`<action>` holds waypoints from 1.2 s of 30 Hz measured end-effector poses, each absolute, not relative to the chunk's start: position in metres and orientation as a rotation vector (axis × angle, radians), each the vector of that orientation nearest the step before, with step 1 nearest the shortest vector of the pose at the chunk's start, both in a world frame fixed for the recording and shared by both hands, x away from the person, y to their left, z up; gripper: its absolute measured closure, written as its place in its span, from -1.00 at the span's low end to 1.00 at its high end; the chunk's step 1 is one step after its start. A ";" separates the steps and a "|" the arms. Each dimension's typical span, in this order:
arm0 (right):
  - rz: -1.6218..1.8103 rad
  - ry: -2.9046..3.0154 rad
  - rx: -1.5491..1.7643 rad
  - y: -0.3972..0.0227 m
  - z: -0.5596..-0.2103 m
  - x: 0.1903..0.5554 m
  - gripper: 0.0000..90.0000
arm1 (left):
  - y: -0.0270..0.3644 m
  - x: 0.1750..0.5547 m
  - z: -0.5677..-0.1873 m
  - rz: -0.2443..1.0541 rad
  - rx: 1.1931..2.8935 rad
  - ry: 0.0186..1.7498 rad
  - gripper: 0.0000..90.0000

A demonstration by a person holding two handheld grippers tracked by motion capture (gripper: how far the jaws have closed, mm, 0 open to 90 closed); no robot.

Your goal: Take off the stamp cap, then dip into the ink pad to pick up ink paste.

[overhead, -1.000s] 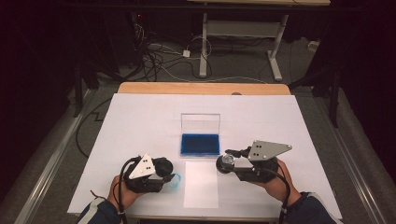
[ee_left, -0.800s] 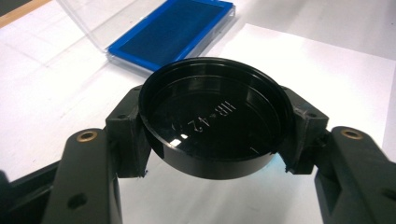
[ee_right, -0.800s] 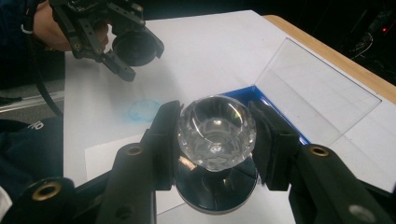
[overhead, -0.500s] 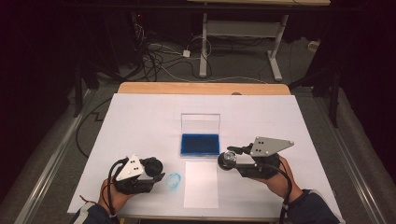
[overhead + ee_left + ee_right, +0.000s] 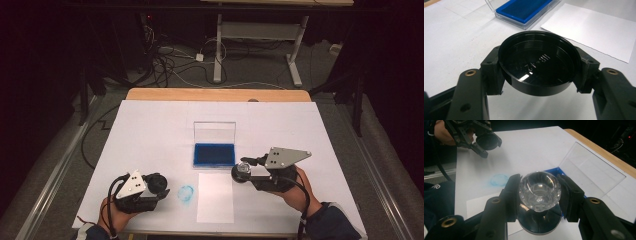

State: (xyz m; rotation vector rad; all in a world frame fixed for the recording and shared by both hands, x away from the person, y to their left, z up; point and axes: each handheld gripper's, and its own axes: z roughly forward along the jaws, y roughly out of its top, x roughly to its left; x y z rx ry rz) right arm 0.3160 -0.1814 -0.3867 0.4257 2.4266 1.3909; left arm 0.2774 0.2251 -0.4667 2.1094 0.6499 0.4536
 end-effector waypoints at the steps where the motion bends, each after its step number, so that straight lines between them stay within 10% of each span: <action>1: 1.390 2.430 0.426 -0.181 -0.387 0.316 0.26 | 0.225 0.277 -0.467 0.455 2.109 0.650 -0.20; 36: 1.377 2.416 0.452 -0.183 -0.388 0.319 0.26 | 0.219 0.282 -0.469 0.436 2.126 0.624 -0.20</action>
